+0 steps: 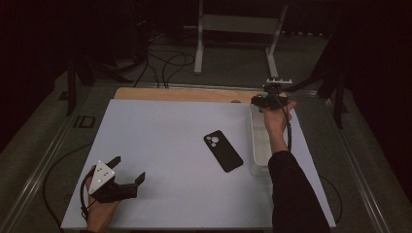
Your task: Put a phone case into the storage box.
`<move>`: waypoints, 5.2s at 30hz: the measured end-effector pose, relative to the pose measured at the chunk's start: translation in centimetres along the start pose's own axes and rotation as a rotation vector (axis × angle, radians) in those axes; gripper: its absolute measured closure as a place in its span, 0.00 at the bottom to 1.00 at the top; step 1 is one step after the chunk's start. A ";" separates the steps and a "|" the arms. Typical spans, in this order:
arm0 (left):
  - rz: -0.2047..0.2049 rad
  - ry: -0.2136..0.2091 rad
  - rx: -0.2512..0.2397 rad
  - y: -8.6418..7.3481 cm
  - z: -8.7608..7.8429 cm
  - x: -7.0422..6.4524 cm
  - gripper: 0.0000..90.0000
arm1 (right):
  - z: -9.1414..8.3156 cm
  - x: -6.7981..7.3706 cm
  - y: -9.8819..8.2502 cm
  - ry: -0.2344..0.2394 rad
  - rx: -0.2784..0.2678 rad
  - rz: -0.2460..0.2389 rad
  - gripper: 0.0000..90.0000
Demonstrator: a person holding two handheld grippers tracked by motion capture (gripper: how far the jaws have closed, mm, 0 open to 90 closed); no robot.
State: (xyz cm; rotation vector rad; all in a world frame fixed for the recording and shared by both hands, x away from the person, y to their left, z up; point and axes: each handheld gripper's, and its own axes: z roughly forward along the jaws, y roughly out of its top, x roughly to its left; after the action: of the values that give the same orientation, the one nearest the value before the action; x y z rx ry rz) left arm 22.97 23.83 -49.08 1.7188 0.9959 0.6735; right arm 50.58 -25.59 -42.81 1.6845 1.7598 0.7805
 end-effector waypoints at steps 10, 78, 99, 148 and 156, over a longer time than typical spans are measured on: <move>0.000 0.000 0.000 0.0 0.0 0.0 0.00 | 0.7 -0.3 -0.3 -0.001 0.002 0.020 0.18; 0.016 -0.005 0.014 -0.1 0.5 -0.2 0.00 | -9.2 5.0 -3.3 0.434 -0.129 -0.194 0.10; 0.017 -0.004 0.016 -0.1 0.5 -0.2 0.00 | -8.4 9.4 -5.6 0.530 -0.026 -0.243 0.10; 0.019 -0.005 0.014 -0.1 0.5 -0.3 0.00 | -2.4 15.1 -10.0 0.167 0.246 -0.364 1.00; 0.022 -0.007 0.016 -0.1 0.5 -0.3 0.00 | -1.8 13.8 -9.9 0.060 0.260 -0.281 1.00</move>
State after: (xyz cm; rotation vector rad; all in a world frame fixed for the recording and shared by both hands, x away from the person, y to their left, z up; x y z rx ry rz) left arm 23.19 23.38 -49.28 1.7467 0.9812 0.6747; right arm 42.11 -12.16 -49.21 1.5346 2.1573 0.4976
